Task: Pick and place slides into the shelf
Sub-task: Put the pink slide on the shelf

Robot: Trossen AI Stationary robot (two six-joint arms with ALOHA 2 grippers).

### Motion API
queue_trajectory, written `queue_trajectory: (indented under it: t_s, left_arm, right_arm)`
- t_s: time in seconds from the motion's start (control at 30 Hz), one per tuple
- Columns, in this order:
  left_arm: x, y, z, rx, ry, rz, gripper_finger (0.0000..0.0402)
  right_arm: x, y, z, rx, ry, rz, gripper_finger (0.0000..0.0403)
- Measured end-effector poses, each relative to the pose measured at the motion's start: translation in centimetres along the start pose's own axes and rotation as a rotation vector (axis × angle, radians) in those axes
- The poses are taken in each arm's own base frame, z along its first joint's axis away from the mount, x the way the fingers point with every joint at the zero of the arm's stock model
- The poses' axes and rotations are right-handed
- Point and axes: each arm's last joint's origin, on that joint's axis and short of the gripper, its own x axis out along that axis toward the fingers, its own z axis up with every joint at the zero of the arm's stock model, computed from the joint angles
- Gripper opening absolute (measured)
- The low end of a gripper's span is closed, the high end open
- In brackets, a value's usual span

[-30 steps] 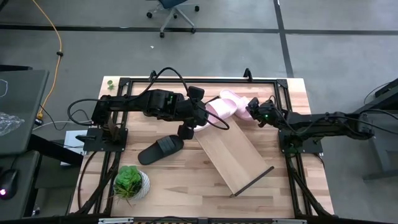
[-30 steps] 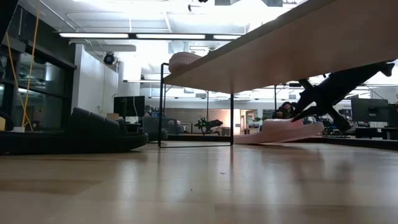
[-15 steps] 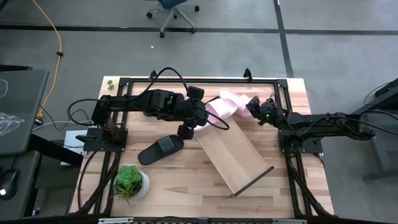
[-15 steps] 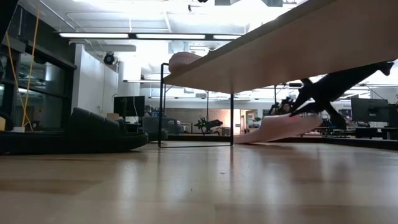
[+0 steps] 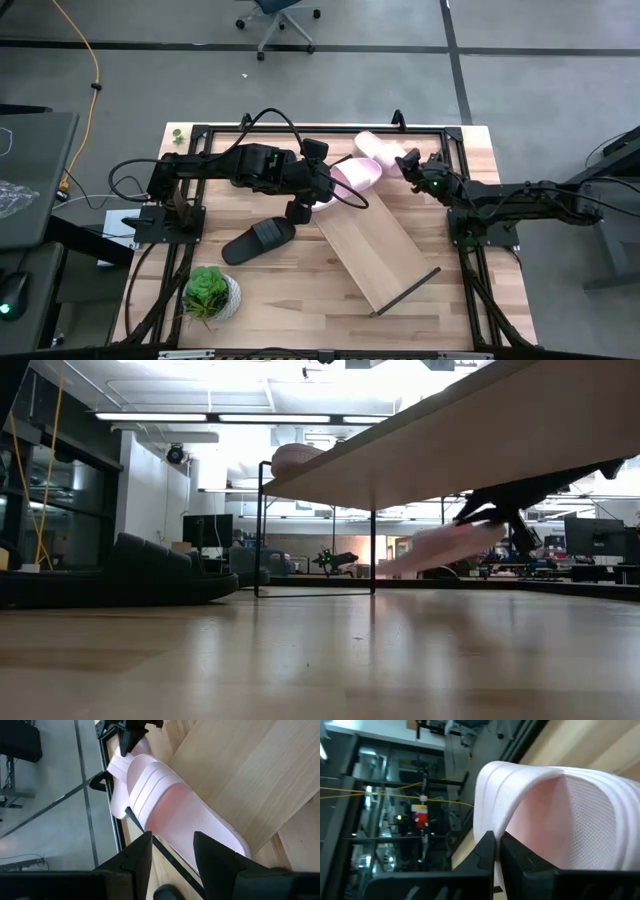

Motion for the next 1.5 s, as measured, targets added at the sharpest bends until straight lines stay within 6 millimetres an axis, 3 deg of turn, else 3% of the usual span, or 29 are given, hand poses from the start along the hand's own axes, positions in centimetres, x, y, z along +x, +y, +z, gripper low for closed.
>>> queue_trajectory:
  t_s: [0.57,1.07,1.5]
  left_arm:
    - [0.0,0.0,-0.2,0.016,0.024,0.022,0.0133]
    - [-0.5,1.6,-1.6,-0.026,0.061,0.037,0.0133]
    - [-0.4,1.8,-1.7,-0.028,0.063,0.035,0.0133]
  right_arm:
    - [-2.4,2.5,1.5,-0.037,-0.09,0.191,0.0]
    - [-5.3,4.9,2.9,-0.085,-0.057,0.401,0.0]
    - [-6.3,8.4,4.5,-0.154,0.123,0.502,0.0]
